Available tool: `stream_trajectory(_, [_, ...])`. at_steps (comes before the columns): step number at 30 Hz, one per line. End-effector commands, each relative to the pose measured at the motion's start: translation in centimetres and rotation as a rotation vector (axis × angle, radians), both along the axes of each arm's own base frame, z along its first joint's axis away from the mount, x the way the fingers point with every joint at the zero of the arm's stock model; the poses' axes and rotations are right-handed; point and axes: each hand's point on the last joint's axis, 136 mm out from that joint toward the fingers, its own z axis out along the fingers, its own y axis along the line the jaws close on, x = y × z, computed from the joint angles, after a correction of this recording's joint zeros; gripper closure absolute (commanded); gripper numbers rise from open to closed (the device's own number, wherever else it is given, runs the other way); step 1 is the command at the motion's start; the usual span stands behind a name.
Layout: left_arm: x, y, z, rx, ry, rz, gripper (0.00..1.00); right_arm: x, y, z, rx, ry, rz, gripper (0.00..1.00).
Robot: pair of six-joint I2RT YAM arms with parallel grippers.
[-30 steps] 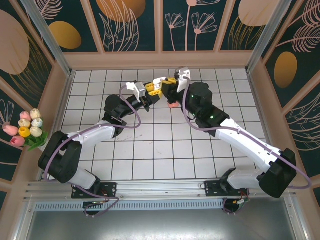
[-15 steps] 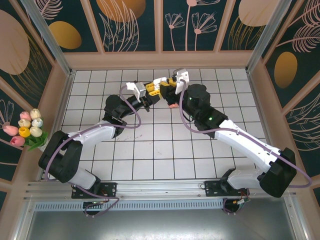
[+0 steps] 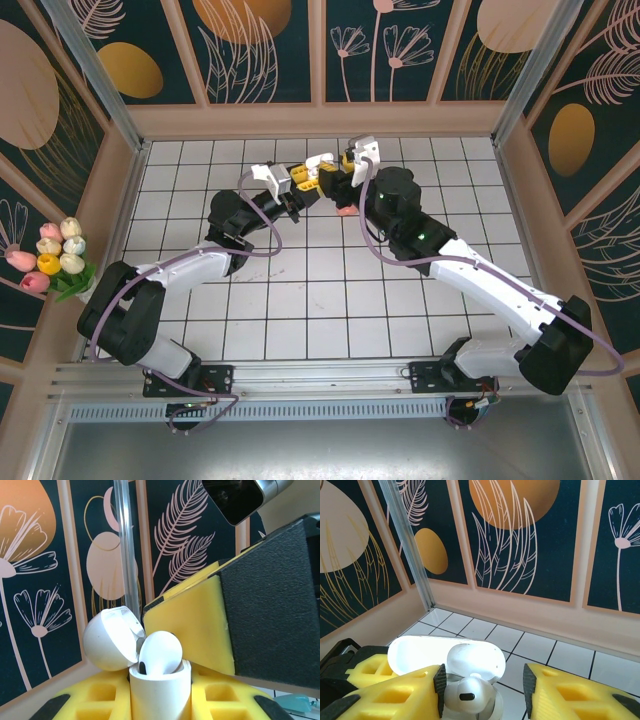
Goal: Insert the wireless bluetooth earbuds into the charging case
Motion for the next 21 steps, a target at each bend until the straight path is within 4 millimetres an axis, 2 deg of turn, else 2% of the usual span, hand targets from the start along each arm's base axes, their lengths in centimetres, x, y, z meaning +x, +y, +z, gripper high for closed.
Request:
stream_trajectory(1, [-1.0, 0.0, 2.8, -0.058, -0.083, -0.028, 1.0, -0.6, 0.4, 0.8, 0.001, 0.003, 0.031, 0.51])
stream_trajectory(12, [-1.0, 0.0, 2.7, -0.055, -0.082, -0.026, 1.0, -1.7, 0.6, 2.0, 0.042, 0.006, 0.083, 0.47])
stream_trajectory(21, [-1.0, -0.1, 2.7, -0.055, -0.08, -0.027, 1.0, -1.7, -0.1, 2.9, 0.075, 0.006, 0.084, 0.46])
